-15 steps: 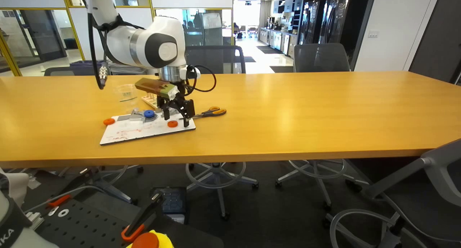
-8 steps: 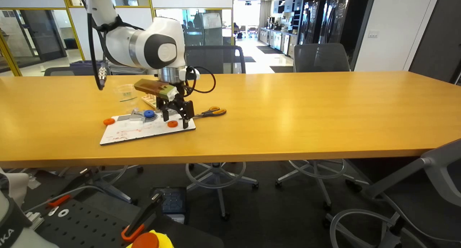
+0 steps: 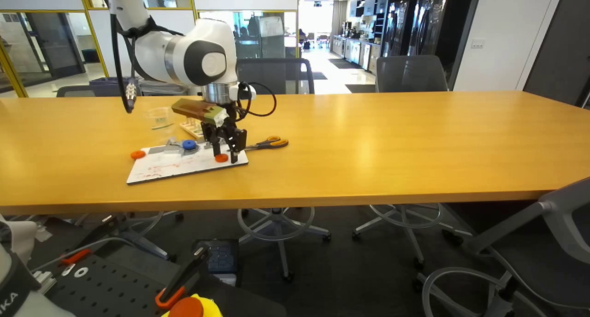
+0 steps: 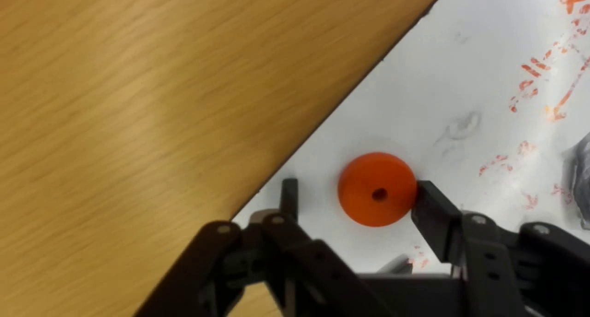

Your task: Put the orange rings in the white cup, place the blue ring in the clear cup

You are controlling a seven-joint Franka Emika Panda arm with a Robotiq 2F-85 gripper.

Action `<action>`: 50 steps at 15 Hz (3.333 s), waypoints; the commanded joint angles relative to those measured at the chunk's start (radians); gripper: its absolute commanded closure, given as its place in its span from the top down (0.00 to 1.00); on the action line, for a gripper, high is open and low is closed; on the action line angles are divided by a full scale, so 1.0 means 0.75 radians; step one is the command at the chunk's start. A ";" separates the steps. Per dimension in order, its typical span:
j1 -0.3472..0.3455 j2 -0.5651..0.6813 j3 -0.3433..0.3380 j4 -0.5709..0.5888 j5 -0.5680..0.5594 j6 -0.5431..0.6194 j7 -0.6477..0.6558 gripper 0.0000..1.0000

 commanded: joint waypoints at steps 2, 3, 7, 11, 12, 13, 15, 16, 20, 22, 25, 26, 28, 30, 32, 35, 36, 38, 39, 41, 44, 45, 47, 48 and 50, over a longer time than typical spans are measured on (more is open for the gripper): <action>0.019 -0.060 -0.007 -0.032 -0.017 -0.019 0.020 0.27; 0.023 -0.064 -0.011 -0.034 -0.025 -0.021 0.027 0.19; 0.050 -0.106 -0.020 -0.036 -0.063 -0.027 0.070 0.22; 0.122 -0.188 -0.003 0.024 -0.134 -0.065 0.184 0.22; 0.148 -0.193 0.007 0.054 -0.157 -0.067 0.226 0.22; 0.163 -0.199 0.017 0.082 -0.173 -0.077 0.252 0.22; 0.184 -0.198 0.044 0.145 -0.169 -0.081 0.274 0.22; 0.190 -0.187 0.056 0.180 -0.158 -0.076 0.271 0.22; 0.196 -0.119 0.079 0.316 -0.142 -0.057 0.244 0.22; 0.194 -0.077 0.082 0.383 -0.134 -0.063 0.227 0.22; 0.195 0.009 0.087 0.506 -0.120 -0.080 0.195 0.22; 0.192 0.046 0.091 0.554 -0.111 -0.085 0.174 0.22; 0.189 0.107 0.098 0.636 -0.096 -0.102 0.143 0.22; 0.188 0.162 0.100 0.708 -0.083 -0.125 0.124 0.22; 0.191 0.203 0.097 0.760 -0.081 -0.149 0.114 0.22; 0.193 0.249 0.095 0.816 -0.079 -0.175 0.108 0.22; 0.191 0.258 0.097 0.829 -0.076 -0.186 0.104 0.22; 0.194 0.274 0.096 0.851 -0.070 -0.213 0.111 0.22; 0.193 0.280 0.097 0.860 -0.064 -0.229 0.113 0.27; 0.195 0.285 0.095 0.875 -0.057 -0.271 0.122 0.68; 0.199 0.259 0.089 0.865 -0.052 -0.322 0.141 0.88; 0.203 0.245 0.086 0.855 -0.054 -0.331 0.150 0.97; 0.209 0.197 0.081 0.808 -0.060 -0.340 0.169 1.00; 0.212 0.164 0.079 0.772 -0.063 -0.343 0.180 1.00; 0.216 0.102 0.076 0.703 -0.066 -0.345 0.205 1.00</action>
